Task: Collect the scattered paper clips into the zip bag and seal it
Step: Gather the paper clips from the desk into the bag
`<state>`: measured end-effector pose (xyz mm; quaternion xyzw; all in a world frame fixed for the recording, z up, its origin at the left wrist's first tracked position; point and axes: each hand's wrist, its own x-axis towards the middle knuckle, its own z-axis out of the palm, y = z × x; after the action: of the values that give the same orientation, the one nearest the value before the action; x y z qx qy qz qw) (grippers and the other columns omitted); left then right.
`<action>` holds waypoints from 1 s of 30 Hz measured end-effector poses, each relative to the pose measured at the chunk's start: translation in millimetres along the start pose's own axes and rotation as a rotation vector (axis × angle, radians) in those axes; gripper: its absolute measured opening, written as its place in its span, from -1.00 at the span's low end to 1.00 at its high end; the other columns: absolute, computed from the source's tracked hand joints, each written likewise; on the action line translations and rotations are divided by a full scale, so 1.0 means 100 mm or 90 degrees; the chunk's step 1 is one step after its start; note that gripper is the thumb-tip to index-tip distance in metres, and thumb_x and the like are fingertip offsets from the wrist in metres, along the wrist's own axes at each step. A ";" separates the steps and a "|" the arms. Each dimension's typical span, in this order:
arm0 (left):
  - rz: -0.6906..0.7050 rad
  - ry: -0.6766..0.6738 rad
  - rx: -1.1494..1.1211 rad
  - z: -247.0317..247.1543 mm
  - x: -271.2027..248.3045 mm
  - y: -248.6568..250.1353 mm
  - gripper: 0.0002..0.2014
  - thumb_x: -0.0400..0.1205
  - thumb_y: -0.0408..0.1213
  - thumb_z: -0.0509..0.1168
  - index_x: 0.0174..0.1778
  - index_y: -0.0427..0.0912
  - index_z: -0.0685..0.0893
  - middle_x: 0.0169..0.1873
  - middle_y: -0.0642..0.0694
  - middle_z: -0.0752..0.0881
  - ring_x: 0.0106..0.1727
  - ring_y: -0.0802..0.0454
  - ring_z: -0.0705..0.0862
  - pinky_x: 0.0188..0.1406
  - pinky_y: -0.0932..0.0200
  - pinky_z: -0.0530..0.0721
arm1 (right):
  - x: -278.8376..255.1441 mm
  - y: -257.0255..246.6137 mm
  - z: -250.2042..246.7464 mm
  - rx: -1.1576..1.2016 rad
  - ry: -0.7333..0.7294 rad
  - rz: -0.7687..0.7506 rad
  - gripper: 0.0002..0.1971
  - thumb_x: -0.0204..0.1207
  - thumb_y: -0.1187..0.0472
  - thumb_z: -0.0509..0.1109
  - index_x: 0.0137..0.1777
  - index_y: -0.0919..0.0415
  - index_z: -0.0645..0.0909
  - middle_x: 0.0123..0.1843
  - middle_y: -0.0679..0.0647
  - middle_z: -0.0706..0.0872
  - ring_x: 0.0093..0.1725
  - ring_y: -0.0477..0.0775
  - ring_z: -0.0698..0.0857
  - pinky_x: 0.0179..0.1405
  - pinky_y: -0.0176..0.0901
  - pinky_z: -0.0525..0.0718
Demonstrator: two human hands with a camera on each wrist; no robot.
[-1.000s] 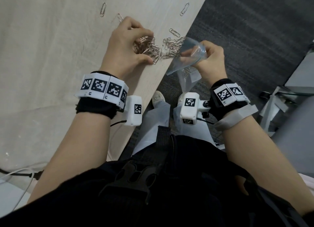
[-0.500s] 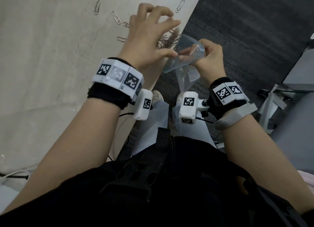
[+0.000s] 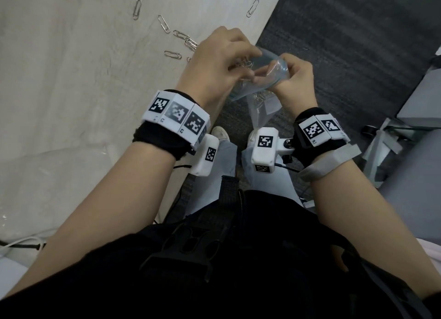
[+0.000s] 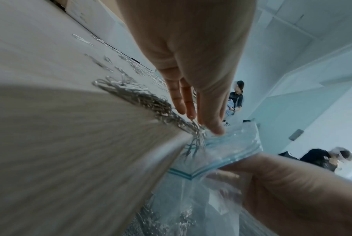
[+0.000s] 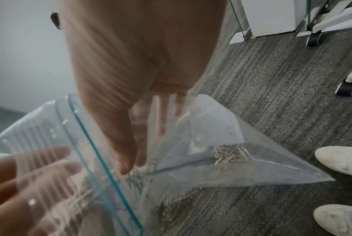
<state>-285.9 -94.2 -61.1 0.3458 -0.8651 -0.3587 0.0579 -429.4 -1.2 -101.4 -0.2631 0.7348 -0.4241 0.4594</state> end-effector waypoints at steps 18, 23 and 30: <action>-0.163 0.032 -0.073 -0.29 -0.30 -0.37 -0.41 0.20 -0.06 0.60 0.16 -0.04 0.70 0.13 -0.02 0.45 0.09 0.05 0.47 0.09 0.26 0.55 | -0.03 -0.03 0.02 0.008 -0.007 -0.013 -0.71 0.26 0.36 0.63 -0.40 0.02 0.59 -0.09 0.47 0.77 -0.16 0.12 0.73 -0.16 -0.13 0.72; -0.119 0.026 -0.076 -0.18 -0.21 -0.31 -0.53 0.29 -0.20 0.59 0.13 -0.11 0.73 0.18 -0.18 0.55 0.01 0.14 0.46 0.06 0.21 0.59 | -0.03 -0.03 0.03 0.019 -0.012 -0.018 -0.70 0.26 0.37 0.63 -0.39 0.02 0.59 -0.13 0.39 0.78 -0.15 0.13 0.74 -0.18 -0.18 0.74; -0.098 0.022 -0.054 -0.06 -0.14 -0.19 -0.62 0.35 -0.23 0.55 0.10 -0.15 0.76 0.08 -0.25 0.60 0.08 -0.13 0.59 0.08 -0.04 0.65 | -0.03 -0.01 0.03 0.014 0.000 -0.017 -0.76 0.24 0.33 0.64 -0.37 0.10 0.62 -0.17 0.38 0.78 -0.21 0.06 0.71 -0.17 -0.10 0.71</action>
<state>-262.8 -98.3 -67.7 0.4147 -0.8187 -0.3927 0.0595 -425.2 -1.1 -100.0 -0.2678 0.7266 -0.4379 0.4568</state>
